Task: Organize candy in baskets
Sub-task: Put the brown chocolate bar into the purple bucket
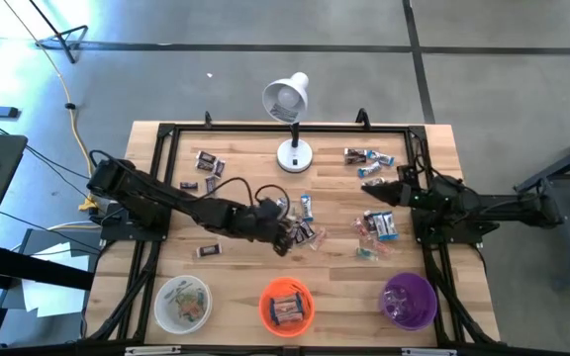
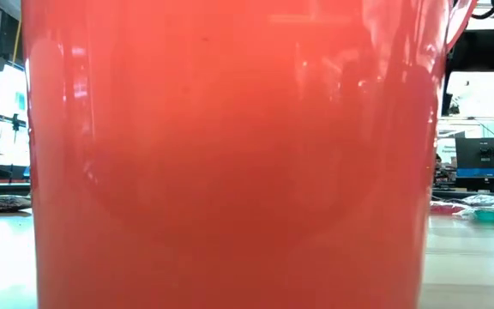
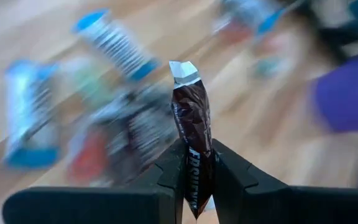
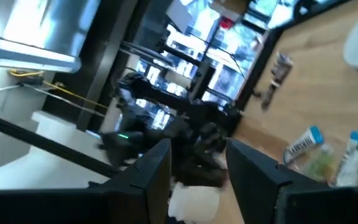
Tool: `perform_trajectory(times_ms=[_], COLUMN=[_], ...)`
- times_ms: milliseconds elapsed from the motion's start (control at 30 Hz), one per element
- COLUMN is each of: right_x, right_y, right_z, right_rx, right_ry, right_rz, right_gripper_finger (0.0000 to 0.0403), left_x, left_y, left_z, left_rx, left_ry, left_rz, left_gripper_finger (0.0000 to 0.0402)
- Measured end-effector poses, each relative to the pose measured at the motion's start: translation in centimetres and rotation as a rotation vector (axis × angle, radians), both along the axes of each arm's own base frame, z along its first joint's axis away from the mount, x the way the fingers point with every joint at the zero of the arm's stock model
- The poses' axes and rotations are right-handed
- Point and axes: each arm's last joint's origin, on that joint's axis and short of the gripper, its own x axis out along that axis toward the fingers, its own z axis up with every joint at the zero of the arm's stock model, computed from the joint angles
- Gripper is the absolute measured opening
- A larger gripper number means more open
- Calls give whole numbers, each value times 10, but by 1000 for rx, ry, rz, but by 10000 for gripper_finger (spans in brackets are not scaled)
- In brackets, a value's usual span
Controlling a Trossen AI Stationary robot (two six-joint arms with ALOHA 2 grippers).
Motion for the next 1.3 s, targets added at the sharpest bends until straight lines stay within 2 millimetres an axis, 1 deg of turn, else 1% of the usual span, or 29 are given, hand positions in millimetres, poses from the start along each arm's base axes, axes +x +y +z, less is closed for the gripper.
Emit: perform_trajectory(times_ms=[133,233,333,467,533,633,800,967,1067,1300], right_x=[6,13,23,39,47,61,83,103,113,127], right_y=[1,5,11,19,22,26,30,29,26,19], right_z=[1,9,27,59,75,92,110,115,114,114], right_rx=[20,0,-72,-206,-267,-342,-429,-488,-498,-501], right_ry=[43,65,78,82,98,141,197,232,254,229], right_rz=[36,69,96,120,115,130,142,137,120,89], right_gripper_finger=[139,133,126,118,115,112,112,112,112,112], left_x=[14,22,27,32,32,33,35,36,36,36], left_y=[-3,-3,-3,-3,-2,1,7,10,10,10], left_z=[31,53,69,89,92,95,98,99,101,101], left_rx=[75,153,208,255,296,322,320,322,318,332], left_ry=[-143,-235,-301,-386,-392,-422,-448,-455,-473,-470], left_rz=[-46,-55,-53,-42,-17,32,57,69,74,69], left_gripper_finger=[51,51,51,51,51,51,51,51,51,51])
